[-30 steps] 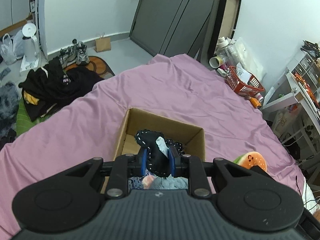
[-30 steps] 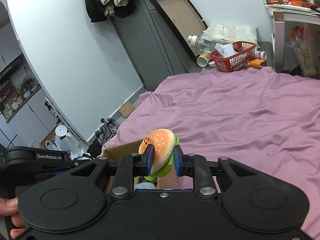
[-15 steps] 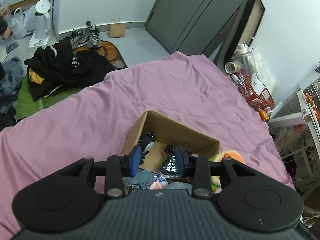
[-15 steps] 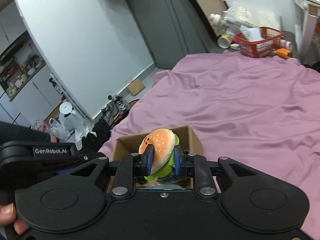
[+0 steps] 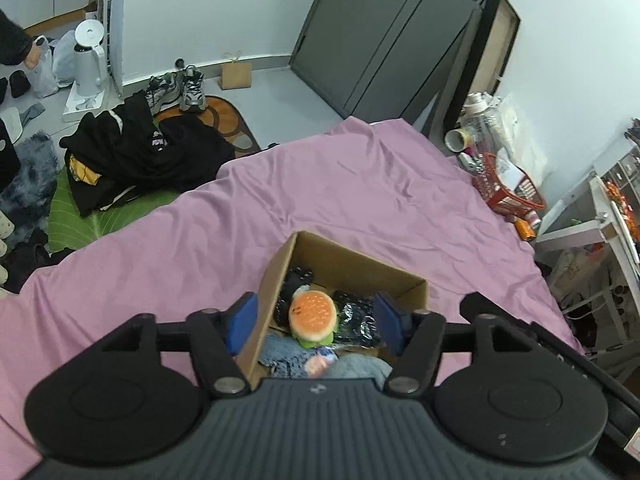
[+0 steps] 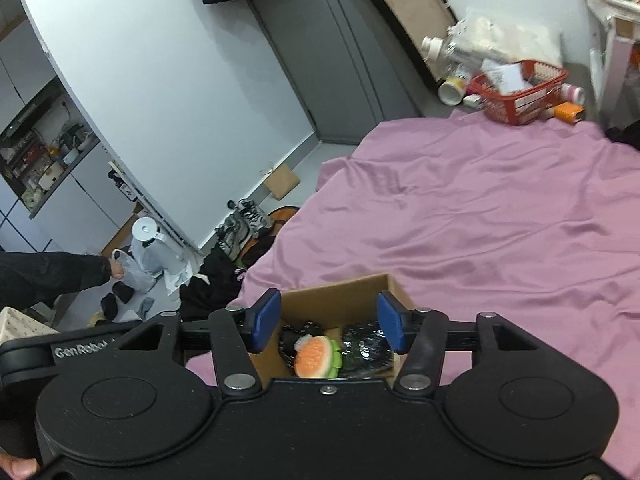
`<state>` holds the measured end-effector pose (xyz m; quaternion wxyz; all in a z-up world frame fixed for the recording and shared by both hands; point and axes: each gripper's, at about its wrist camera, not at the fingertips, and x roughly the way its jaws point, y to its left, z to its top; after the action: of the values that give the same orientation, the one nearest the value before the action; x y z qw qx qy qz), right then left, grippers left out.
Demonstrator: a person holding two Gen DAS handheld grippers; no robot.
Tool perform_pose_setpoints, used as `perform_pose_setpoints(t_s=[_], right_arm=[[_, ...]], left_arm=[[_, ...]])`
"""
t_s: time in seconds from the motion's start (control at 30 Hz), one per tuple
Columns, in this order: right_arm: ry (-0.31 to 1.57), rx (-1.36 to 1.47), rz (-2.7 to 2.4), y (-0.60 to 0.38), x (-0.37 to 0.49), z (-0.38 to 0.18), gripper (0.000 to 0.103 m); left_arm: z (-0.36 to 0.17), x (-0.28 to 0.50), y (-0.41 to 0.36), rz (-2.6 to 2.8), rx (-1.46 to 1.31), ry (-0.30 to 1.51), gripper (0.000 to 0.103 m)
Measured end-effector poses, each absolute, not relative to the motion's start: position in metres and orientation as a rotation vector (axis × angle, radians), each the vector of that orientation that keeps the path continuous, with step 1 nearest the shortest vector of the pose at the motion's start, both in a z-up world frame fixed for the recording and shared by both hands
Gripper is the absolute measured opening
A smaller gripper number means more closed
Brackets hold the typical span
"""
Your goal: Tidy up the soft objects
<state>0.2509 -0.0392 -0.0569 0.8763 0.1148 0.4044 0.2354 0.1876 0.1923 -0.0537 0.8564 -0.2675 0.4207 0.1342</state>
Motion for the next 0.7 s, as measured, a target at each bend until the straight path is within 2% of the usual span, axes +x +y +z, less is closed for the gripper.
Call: perform_pose_setpoints(t_s=[0.1,0.2,0.43,0.57,0.7], right_arm=[[0.836,0.218,0.48,-0.051,0.24,-0.048,0.058],[0.819,0.202,0.471,-0.063,0.226,-0.038,0.065],[0.78,0.191,0.419,-0.099,0.201,-0.015,0.079],[0.763,0.187,0.384,-0.118,0.189,-0.006,0.081],[0.736,0.17,0.354,-0.131,0.172,0.004,0.089]], left_arm=[[-0.044,0.18,0.183,0.261,-0.533,0.875,0.075],[-0.036,0.172,0.173,0.239,-0.507,0.877,0.079],[-0.019,0.155,0.145,0.169,-0.415,0.901,0.081],[-0.007,0.143,0.131,0.144,-0.379,0.895,0.082],[0.002,0.129,0.12,0.118,-0.354,0.878,0.087]])
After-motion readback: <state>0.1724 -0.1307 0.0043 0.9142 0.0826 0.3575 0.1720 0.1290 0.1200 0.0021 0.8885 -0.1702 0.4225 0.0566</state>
